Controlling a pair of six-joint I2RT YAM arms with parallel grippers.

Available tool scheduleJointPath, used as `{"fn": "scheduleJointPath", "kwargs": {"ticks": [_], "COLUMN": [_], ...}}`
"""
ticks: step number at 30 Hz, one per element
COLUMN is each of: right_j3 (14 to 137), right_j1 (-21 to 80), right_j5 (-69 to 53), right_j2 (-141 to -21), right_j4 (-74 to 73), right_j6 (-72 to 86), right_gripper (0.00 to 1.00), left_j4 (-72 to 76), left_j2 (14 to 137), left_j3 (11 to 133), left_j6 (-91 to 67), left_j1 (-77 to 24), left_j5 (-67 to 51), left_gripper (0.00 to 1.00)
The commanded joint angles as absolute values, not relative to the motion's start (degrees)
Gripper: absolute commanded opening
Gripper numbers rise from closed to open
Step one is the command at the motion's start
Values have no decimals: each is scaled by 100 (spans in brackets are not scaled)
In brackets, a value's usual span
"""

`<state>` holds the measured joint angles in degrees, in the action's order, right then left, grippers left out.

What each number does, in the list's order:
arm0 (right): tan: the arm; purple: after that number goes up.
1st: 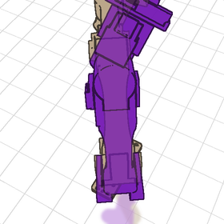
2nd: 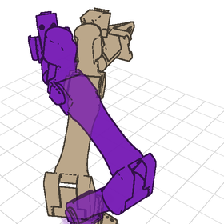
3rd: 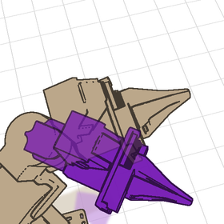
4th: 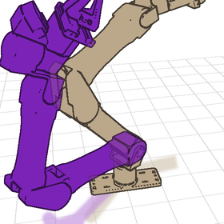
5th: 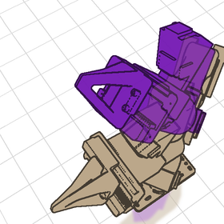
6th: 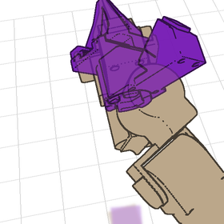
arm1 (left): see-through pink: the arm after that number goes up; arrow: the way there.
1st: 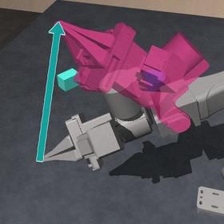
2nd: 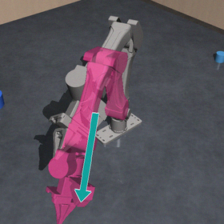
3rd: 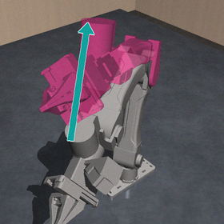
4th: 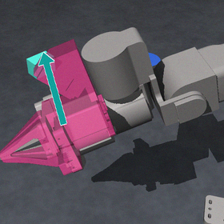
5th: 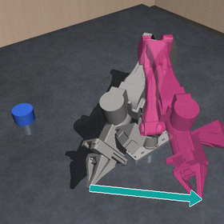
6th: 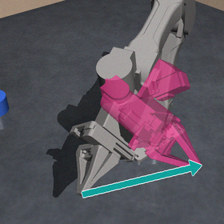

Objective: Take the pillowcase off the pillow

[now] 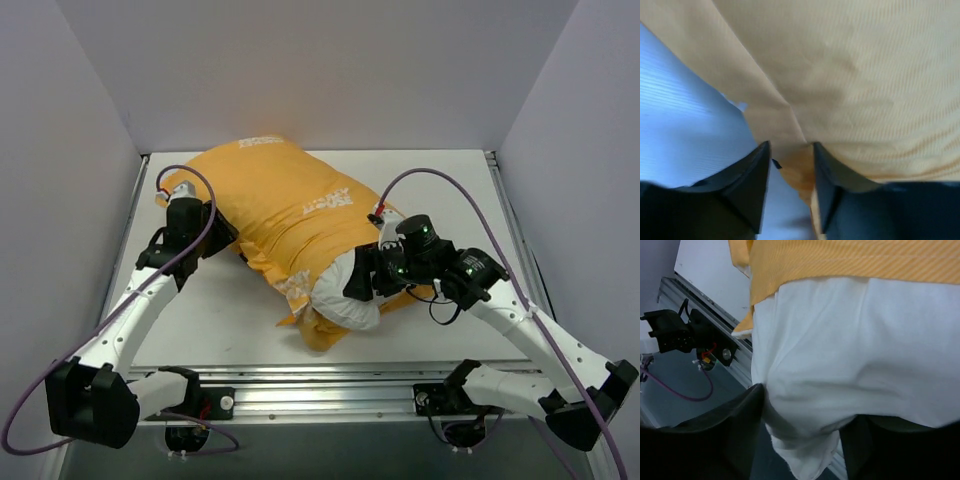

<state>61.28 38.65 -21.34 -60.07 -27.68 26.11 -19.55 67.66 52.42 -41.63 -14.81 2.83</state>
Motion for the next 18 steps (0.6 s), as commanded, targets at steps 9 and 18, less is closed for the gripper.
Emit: {"fn": "scheduleJointPath", "kwargs": {"ticks": [9,18], "right_j3": [7788,6382], "right_j1": [2931,2969], "right_j5": [-187,-1932], "right_j2": [-6529,-7656], "right_j4": [-3613,-2383], "right_j6": [2205,1828], "right_gripper": [80,71], "left_j4": [-3367,-2558], "left_j2": [6450,8120], "left_j3": [6170,6529], "left_j6": [-3533,-3121], "left_j1": [-1494,-2196], "left_j5": [766,317], "left_gripper": [92,93]}}
